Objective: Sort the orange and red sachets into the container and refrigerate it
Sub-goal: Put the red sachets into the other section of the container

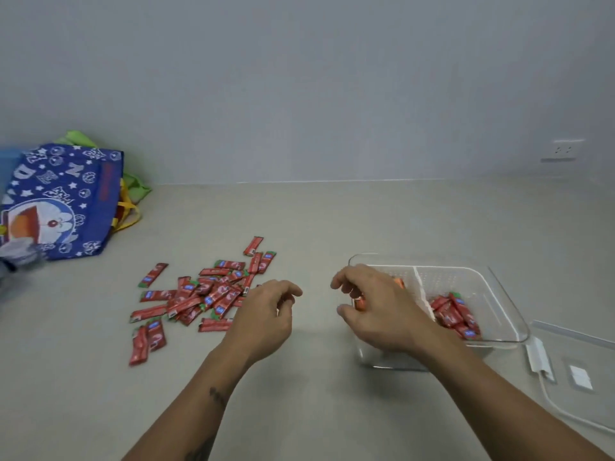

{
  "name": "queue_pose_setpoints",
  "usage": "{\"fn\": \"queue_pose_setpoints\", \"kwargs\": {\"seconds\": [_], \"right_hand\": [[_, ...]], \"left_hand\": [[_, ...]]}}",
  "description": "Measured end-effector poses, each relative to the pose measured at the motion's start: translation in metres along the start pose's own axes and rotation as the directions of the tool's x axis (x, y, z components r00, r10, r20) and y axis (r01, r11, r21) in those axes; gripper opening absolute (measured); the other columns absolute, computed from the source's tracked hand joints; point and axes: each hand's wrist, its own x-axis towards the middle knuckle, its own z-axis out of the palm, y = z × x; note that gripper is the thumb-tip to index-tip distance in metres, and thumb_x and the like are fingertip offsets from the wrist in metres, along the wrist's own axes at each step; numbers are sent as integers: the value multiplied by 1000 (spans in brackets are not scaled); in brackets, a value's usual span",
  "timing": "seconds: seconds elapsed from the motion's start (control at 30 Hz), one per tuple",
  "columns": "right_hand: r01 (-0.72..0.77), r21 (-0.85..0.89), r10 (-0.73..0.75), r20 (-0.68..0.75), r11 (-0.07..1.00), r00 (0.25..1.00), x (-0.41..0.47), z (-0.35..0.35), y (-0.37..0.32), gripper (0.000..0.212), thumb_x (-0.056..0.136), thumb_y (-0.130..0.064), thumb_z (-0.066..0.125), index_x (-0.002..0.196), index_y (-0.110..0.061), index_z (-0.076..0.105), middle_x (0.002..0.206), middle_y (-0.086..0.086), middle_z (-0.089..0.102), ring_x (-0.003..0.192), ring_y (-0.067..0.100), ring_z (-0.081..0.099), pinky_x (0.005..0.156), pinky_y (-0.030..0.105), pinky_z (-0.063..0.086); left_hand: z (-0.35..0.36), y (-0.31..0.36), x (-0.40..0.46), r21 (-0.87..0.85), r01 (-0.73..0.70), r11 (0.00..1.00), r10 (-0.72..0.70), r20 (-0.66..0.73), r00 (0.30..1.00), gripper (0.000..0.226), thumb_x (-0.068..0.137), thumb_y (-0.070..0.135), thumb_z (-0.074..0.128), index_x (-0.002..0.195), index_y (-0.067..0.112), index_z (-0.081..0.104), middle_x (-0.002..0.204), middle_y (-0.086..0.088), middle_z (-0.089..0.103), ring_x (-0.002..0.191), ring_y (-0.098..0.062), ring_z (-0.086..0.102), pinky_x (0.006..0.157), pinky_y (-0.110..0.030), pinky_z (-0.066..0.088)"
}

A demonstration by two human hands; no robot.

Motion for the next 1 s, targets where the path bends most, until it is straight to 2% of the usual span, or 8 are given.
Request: {"fn": "queue_pose_setpoints", "kwargs": {"seconds": [0.27,0.4,0.57,0.67,0.77,0.83,0.93,1.0], "right_hand": [[48,-43,-34,280,998,959,78,115,-87,36,89,-26,61,124,-29,55,113,-8,53,101,10,53,92,32,47],[12,-43,5,377,999,926,104,167,-111,35,90,-22,60,125,-26,56,120,-5,55,108,14,53,93,30,45],[-63,-153,129,476,986,870,127,213,-122,41,86,-12,52,126,-17,59,128,4,57,121,25,53,99,38,46],[-76,-258,205,521,963,829,133,235,-119,34,82,-12,51,115,-18,58,118,5,57,116,28,55,91,38,49],[-61,-358,257,532,932,807,130,252,-115,61,86,-20,51,145,-18,38,142,5,43,127,27,45,101,42,45],[-59,-369,246,482,928,841,126,260,-114,66,88,-22,52,149,-19,30,147,3,37,128,25,40,102,41,43],[-27,-411,223,437,911,871,121,268,-108,59,87,-27,54,143,-23,35,139,0,40,123,23,40,97,39,45],[-25,-429,229,431,903,873,120,270,-105,40,88,-27,53,127,-24,44,126,1,46,115,23,44,89,37,46]], "left_hand": [[-76,-137,-50,119,311,943,-302,-86,949,26,92,12,50,107,24,68,111,5,66,101,-15,58,87,-31,48],[-103,-194,-64,281,510,813,-486,-154,860,27,89,21,47,112,22,61,114,-1,61,108,-25,57,84,-35,49],[-110,-235,-62,425,598,680,-626,-88,774,48,95,42,41,136,17,41,130,-8,45,120,-29,45,96,-42,42],[-99,-249,-51,424,619,661,-650,-87,755,60,94,52,40,140,13,35,135,-10,42,122,-29,42,97,-43,41],[-83,-254,-39,435,608,664,-639,-93,763,69,92,58,42,144,14,29,143,-11,35,126,-29,37,100,-43,38],[-75,-258,-32,443,597,669,-614,-123,780,68,91,58,44,144,17,31,143,-10,35,125,-28,36,99,-43,38],[-66,-268,-30,450,539,712,-533,-154,832,57,94,44,47,143,20,33,138,-8,38,119,-26,39,96,-39,38],[-64,-274,-32,427,498,755,-491,-135,861,57,89,27,53,143,18,37,131,-8,44,112,-26,43,90,-37,40]]}}
